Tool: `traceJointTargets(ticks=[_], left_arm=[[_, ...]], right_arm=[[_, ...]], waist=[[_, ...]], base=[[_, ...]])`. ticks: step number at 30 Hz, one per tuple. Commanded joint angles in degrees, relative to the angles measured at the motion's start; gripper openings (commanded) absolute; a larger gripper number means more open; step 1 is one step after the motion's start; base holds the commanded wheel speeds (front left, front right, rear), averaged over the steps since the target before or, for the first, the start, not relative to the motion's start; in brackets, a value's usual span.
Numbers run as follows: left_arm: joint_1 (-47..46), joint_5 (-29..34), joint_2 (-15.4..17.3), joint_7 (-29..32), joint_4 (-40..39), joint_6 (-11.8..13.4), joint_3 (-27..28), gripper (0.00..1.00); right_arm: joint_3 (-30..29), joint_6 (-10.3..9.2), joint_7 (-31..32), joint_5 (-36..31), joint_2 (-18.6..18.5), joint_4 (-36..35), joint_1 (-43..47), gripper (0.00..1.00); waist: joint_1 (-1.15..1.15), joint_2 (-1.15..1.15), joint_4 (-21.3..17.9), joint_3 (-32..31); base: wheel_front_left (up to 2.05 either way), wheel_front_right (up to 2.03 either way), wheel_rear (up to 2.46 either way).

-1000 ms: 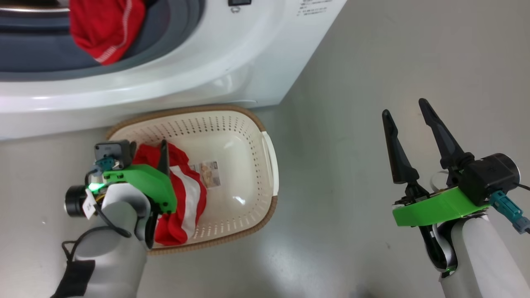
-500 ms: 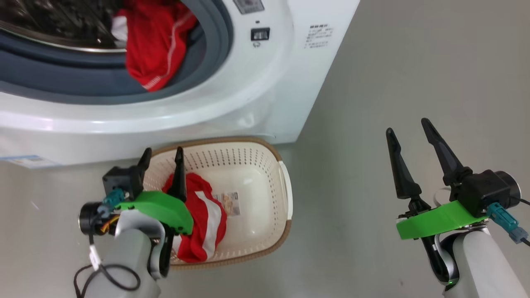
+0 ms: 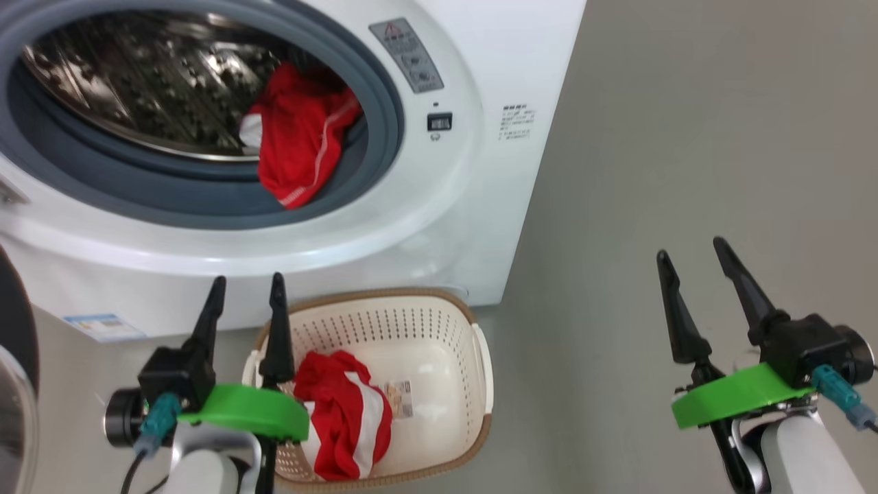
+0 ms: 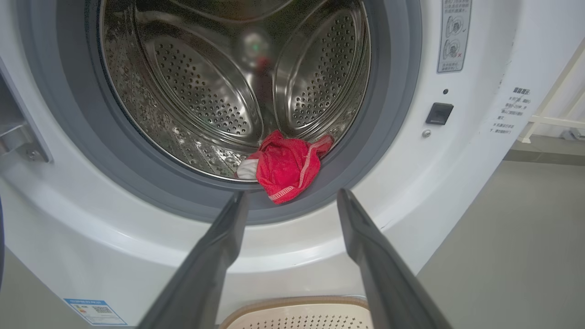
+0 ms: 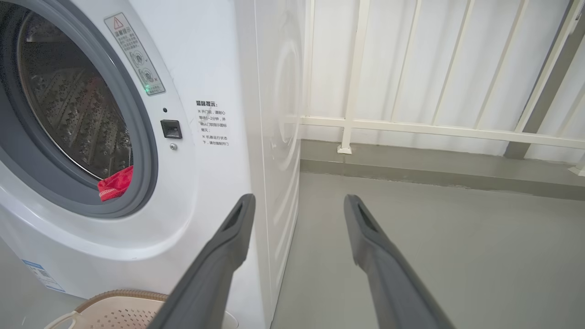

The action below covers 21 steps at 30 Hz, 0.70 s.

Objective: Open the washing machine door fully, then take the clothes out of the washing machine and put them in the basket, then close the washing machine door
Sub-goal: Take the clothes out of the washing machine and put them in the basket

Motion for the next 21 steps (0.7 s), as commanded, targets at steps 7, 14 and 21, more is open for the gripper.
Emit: traceJointTargets(ticks=[7, 14, 21], left_arm=[[6.18, 1.85, 0.79, -0.67, -7.7, -0.71, 2.73, 1.0], [10.68, 2.59, 1.03, -0.68, -12.32, -0.46, 3.96, 1.0], [15.09, 3.76, 1.22, -0.66, -15.36, 1.34, 3.96, 1.0]], right_arm=[[0.85, 0.25, -0.37, -1.41, -0.17, -1.08, 3.28, 1.0], [0.75, 0.25, -0.37, -2.21, -0.17, -2.44, 5.68, 1.0], [0.91, 0.25, -0.37, -2.64, -0.17, -3.37, 8.05, 1.0]], waist=[[0.0, 0.0, -0.3, -6.66], [0.0, 0.0, -1.19, -8.54], [0.0, 0.0, -1.95, -10.44]], base=[[0.0, 0.0, 0.0], [0.0, 0.0, 0.0], [0.0, 0.0, 0.0]])
